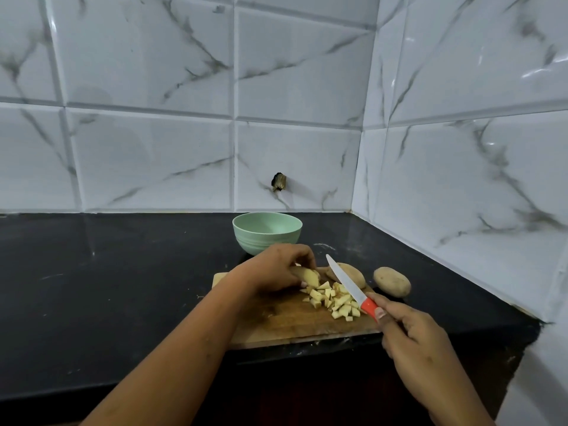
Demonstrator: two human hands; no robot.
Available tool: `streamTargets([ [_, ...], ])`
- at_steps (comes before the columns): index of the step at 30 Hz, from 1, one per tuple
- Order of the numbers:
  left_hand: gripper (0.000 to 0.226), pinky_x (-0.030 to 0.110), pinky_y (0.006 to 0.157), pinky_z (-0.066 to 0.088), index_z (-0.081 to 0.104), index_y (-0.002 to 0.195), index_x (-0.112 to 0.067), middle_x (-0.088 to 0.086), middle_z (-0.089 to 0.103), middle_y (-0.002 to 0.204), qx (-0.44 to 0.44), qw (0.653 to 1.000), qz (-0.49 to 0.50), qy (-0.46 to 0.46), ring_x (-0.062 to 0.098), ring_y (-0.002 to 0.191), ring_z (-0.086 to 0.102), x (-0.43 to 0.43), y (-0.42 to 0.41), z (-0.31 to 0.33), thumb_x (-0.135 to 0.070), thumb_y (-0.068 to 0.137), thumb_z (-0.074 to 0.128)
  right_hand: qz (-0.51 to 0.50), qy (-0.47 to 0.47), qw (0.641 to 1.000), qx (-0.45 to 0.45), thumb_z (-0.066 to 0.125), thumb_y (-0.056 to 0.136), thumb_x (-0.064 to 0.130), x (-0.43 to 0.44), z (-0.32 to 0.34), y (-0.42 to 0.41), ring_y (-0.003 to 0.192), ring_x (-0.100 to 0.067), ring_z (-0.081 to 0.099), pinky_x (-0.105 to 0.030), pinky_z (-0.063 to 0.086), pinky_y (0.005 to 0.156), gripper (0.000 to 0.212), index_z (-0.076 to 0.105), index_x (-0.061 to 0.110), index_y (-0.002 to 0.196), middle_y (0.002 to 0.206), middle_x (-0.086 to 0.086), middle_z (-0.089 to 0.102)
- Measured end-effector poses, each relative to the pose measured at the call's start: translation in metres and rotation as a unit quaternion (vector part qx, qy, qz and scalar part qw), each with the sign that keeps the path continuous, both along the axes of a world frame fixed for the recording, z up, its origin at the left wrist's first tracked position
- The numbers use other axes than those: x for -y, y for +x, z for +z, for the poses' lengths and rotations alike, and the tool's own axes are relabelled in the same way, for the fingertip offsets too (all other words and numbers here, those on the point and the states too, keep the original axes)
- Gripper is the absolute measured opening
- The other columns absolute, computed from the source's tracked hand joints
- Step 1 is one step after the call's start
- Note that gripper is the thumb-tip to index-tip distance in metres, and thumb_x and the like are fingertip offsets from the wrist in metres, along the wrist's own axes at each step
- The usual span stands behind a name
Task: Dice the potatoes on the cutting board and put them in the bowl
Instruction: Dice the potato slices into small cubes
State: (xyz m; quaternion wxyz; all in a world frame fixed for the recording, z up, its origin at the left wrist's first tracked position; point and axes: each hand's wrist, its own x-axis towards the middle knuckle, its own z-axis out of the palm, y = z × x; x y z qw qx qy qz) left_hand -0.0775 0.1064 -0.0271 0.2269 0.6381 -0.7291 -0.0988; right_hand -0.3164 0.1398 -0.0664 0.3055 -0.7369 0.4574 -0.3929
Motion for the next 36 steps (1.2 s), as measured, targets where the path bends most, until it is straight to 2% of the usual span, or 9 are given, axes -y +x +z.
streamTargets([
  [5,0.022,0.011,0.074,0.039,0.061,0.106,-0.026,-0.012,0.056,0.099,-0.046,0.998,0.03,-0.037,0.002,0.087,0.052,-0.008,0.001,0.004,-0.015,0.087,0.066,0.002,0.004,1.0,0.008,0.045,0.1,0.027,-0.003,0.001,0.004,0.047,-0.001,0.047,-0.013,0.036,0.049,0.034,0.054,0.04,0.13,0.054,0.014,0.047],
  [9,0.022,0.029,0.085,0.051,0.06,0.106,-0.031,-0.002,0.059,0.105,-0.116,0.983,0.113,-0.082,0.016,0.09,0.061,-0.021,0.008,0.009,-0.016,0.09,0.062,0.008,-0.011,1.0,-0.012,0.045,0.099,0.027,-0.009,0.003,0.003,0.044,-0.001,0.045,-0.016,0.036,0.047,0.034,0.054,0.043,0.128,0.052,0.012,0.05],
  [12,0.014,0.036,0.085,0.053,0.06,0.091,-0.036,0.004,0.062,0.105,-0.121,0.969,0.199,-0.081,0.024,0.09,0.064,-0.033,0.016,0.005,-0.022,0.088,0.062,0.011,-0.032,0.997,-0.065,0.043,0.1,0.032,-0.019,0.007,0.008,0.059,0.0,0.051,-0.012,0.04,0.053,0.035,0.049,0.044,0.133,0.086,0.019,0.056],
  [17,0.008,0.022,0.065,0.04,0.062,0.096,-0.032,-0.006,0.057,0.099,-0.053,0.963,0.26,-0.044,0.008,0.084,0.05,-0.052,0.014,-0.003,-0.037,0.091,0.058,0.006,-0.12,0.973,-0.198,0.033,0.101,0.041,-0.041,0.012,0.029,0.095,-0.003,0.058,-0.022,0.05,0.075,0.038,0.039,0.049,0.138,0.116,0.016,0.059],
  [20,0.026,0.025,0.071,0.045,0.067,0.102,-0.023,-0.008,0.06,0.094,-0.103,0.961,0.257,0.004,0.009,0.085,0.054,-0.059,0.008,-0.002,-0.043,0.093,0.053,-0.019,-0.154,0.953,-0.261,0.031,0.102,0.034,-0.04,0.013,0.037,0.093,-0.007,0.059,-0.025,0.051,0.073,0.041,0.033,0.045,0.142,0.109,0.011,0.062],
  [24,0.017,0.021,0.053,0.045,0.07,0.09,-0.021,-0.007,0.071,0.073,-0.193,0.956,0.211,0.07,0.007,0.06,0.054,-0.074,0.007,0.004,-0.031,0.093,0.058,-0.04,-0.166,0.946,-0.274,0.032,0.103,0.029,-0.033,0.011,0.039,0.09,-0.007,0.059,-0.024,0.048,0.068,0.04,0.035,0.041,0.141,0.105,0.01,0.061],
  [29,0.036,0.01,0.068,0.039,0.064,0.114,-0.036,-0.019,0.058,0.095,-0.09,0.984,0.129,0.083,-0.004,0.073,0.051,-0.085,0.008,0.006,-0.028,0.08,0.074,-0.028,-0.176,0.951,-0.253,0.03,0.103,0.032,-0.039,0.011,0.042,0.093,-0.006,0.057,-0.023,0.048,0.071,0.043,0.03,0.041,0.145,0.108,0.012,0.061],
  [33,0.036,0.036,0.107,0.035,0.064,0.112,-0.041,-0.02,0.054,0.1,-0.07,0.983,0.159,0.065,0.002,0.09,0.049,-0.082,0.005,-0.005,-0.042,0.077,0.073,-0.019,-0.181,0.953,-0.244,0.028,0.103,0.032,-0.045,0.017,0.046,0.091,-0.004,0.058,-0.022,0.048,0.069,0.043,0.029,0.041,0.146,0.109,0.013,0.062],
  [36,0.038,0.027,0.095,0.043,0.065,0.114,-0.039,-0.013,0.06,0.114,-0.083,0.978,0.188,0.027,0.003,0.093,0.051,-0.082,0.001,-0.015,-0.045,0.078,0.072,-0.023,-0.192,0.945,-0.263,0.03,0.103,0.03,-0.044,0.021,0.05,0.089,-0.005,0.06,-0.023,0.05,0.069,0.043,0.032,0.038,0.145,0.108,0.012,0.063],
])
